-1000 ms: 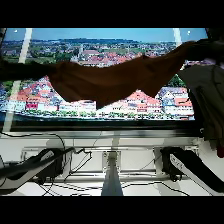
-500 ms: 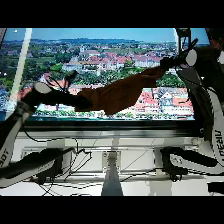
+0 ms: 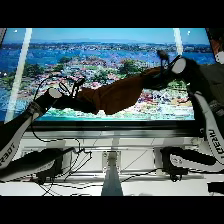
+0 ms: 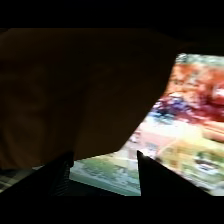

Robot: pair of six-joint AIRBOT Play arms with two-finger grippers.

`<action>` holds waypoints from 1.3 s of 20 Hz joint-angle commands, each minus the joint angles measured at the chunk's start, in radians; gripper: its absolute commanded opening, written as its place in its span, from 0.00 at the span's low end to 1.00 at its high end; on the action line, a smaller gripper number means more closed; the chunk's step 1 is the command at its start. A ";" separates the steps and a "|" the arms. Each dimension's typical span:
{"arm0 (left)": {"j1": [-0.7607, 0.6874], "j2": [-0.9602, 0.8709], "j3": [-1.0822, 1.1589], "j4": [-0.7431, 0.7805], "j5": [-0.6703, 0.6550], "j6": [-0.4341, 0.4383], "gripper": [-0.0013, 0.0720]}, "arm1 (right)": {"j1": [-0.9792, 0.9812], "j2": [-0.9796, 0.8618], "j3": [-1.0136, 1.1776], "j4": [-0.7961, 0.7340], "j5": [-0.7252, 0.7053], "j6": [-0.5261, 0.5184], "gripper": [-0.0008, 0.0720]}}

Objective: Fold the clothes and pants, and hang the long-sleeved shirts on hangers.

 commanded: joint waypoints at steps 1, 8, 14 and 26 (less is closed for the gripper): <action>-0.003 -0.003 -0.001 -0.003 0.057 0.000 0.04 | 0.135 -0.006 -0.132 0.189 -0.223 0.047 0.62; -0.003 -0.003 0.000 -0.061 0.077 0.000 0.04 | 0.214 -0.141 -0.139 0.232 -0.336 0.220 0.62; -0.003 -0.003 0.000 -0.076 0.077 0.000 0.04 | 0.214 -0.161 -0.135 0.254 -0.473 0.288 0.53; -0.003 -0.003 0.000 -0.076 0.077 0.000 0.04 | 0.214 -0.206 -0.053 0.222 -0.414 0.305 0.16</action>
